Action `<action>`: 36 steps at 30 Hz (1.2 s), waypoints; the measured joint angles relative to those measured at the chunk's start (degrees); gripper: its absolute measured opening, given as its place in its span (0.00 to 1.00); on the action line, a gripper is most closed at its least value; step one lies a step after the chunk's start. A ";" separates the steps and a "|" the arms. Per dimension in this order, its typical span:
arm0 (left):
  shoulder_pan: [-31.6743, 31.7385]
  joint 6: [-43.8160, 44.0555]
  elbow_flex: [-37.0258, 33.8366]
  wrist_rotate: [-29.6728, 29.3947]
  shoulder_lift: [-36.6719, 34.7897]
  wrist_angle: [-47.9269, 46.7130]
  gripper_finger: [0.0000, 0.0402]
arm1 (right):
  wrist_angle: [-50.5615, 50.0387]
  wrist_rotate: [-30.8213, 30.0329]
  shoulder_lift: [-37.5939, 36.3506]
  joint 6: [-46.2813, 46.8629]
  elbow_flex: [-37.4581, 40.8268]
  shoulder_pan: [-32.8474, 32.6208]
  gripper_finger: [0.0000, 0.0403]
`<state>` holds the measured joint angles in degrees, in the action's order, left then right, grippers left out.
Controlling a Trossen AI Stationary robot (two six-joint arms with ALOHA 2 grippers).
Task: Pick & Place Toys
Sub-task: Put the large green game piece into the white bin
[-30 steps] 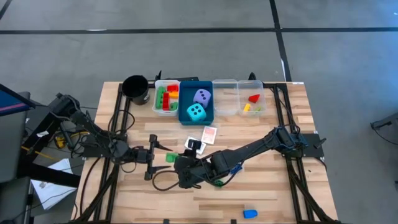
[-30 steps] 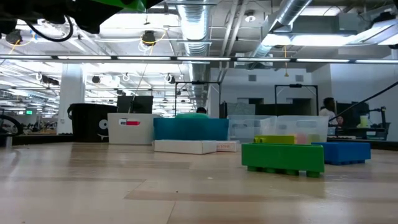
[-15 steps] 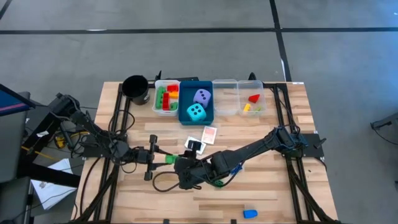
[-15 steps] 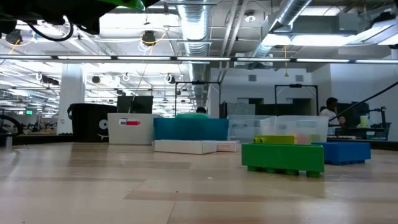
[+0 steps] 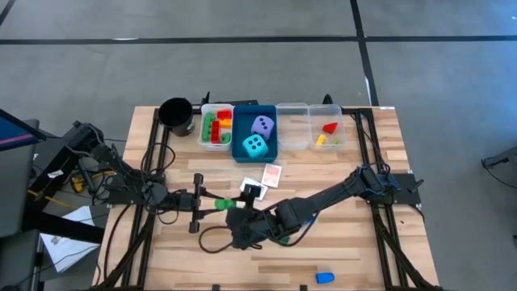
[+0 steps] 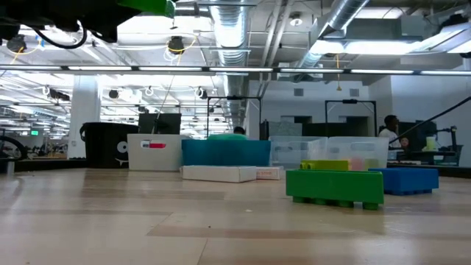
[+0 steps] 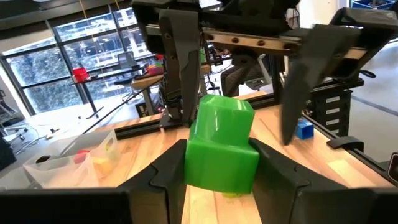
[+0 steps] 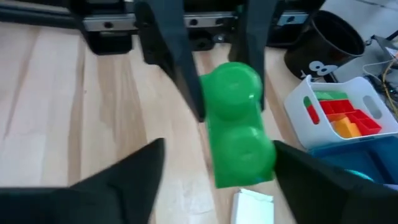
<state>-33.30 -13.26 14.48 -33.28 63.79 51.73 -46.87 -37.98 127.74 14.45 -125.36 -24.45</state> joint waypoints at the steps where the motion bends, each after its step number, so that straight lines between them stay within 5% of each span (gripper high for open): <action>1: 0.00 0.00 0.00 0.00 0.00 -0.10 0.33 | -0.04 -0.13 0.00 0.16 0.00 -0.14 0.78; 7: 0.06 -0.63 0.00 -2.34 0.00 0.02 0.32 | -1.81 -3.48 0.01 0.81 0.00 -1.28 0.90; 16: 0.04 -4.95 -0.09 -10.75 -2.32 -1.93 0.32 | -19.48 -8.52 0.02 19.61 0.00 -7.60 0.84; 26: 5.48 -12.96 -0.11 -29.66 -20.43 -12.72 0.32 | -37.91 -20.09 0.02 46.74 0.00 -17.35 0.80; 36: 32.42 -10.52 -0.11 -13.88 -29.25 -19.45 0.32 | -37.37 -28.18 0.02 59.84 8.85 -20.51 0.80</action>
<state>-0.88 -23.77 14.37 -47.15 34.54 32.28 -84.24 -66.16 127.76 74.29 -116.51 -44.96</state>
